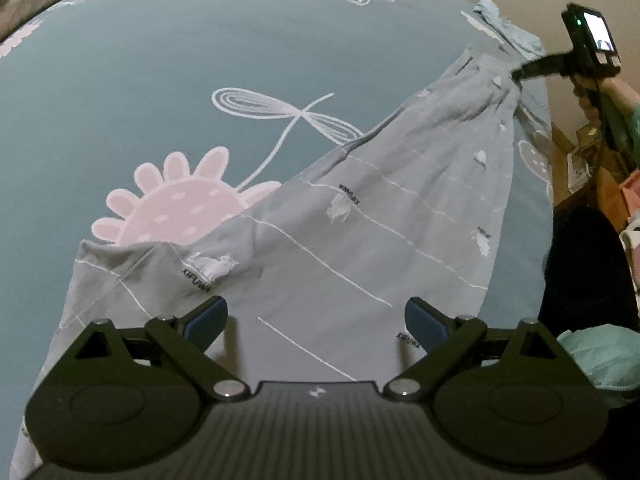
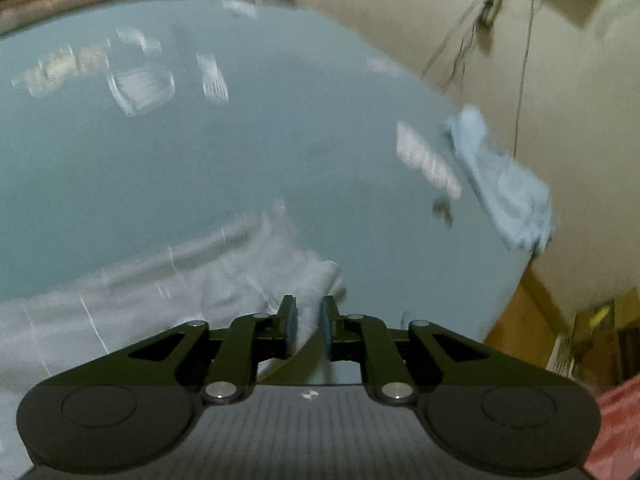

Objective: Fold clothes

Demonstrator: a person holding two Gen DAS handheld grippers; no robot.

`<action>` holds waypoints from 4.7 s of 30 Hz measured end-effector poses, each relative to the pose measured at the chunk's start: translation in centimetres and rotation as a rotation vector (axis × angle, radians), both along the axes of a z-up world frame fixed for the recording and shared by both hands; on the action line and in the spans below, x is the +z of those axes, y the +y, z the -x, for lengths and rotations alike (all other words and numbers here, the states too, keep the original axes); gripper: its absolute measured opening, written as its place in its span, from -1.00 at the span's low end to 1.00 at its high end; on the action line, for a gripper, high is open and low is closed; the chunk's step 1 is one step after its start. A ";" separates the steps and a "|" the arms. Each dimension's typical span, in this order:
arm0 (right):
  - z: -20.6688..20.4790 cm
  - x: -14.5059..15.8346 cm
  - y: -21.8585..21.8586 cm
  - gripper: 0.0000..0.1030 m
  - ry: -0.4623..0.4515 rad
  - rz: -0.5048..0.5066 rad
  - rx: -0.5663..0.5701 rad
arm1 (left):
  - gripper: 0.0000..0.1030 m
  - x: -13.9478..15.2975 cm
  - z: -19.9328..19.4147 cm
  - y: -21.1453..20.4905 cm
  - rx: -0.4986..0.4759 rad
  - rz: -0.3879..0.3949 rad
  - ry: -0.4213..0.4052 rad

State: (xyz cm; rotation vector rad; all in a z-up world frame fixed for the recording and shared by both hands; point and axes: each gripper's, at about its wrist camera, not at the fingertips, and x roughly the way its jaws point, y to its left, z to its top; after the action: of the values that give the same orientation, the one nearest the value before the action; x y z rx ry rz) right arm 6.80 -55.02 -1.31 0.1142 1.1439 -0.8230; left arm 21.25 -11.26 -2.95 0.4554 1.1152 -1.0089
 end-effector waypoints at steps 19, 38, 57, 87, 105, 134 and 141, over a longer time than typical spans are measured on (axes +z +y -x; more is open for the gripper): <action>-2.2 -1.8 -4.9 -0.07 -0.070 -0.137 0.164 | 0.85 -0.7 1.1 -3.8 -0.024 -0.076 -0.025; -0.5 -1.1 -4.5 -0.80 -0.160 -0.235 0.403 | 0.85 -1.5 1.5 -6.2 0.005 -0.150 -0.041; -3.1 -1.4 -4.6 -0.83 -0.109 0.006 0.346 | 0.85 0.7 3.0 -7.3 -0.019 -0.021 -0.026; 3.7 -1.6 -5.2 -0.99 -0.318 -0.103 -0.157 | 0.85 0.4 2.7 -6.5 -0.116 0.000 -0.031; -4.8 2.4 13.0 -0.21 -0.344 -0.373 0.348 | 0.85 1.1 2.8 2.3 0.006 -0.002 -0.069; -14.8 -1.5 34.3 -0.34 -0.201 -0.456 0.849 | 0.89 -2.0 4.9 11.1 0.086 -0.060 0.001; -11.7 0.8 31.3 -0.32 -0.185 -0.476 0.780 | 0.89 1.1 2.2 11.3 0.134 0.037 -0.025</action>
State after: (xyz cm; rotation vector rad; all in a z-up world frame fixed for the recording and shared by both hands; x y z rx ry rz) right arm 18.51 -23.68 -0.49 0.1207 1.0674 0.1547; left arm 19.07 0.07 -1.87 0.3580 1.0888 -0.9022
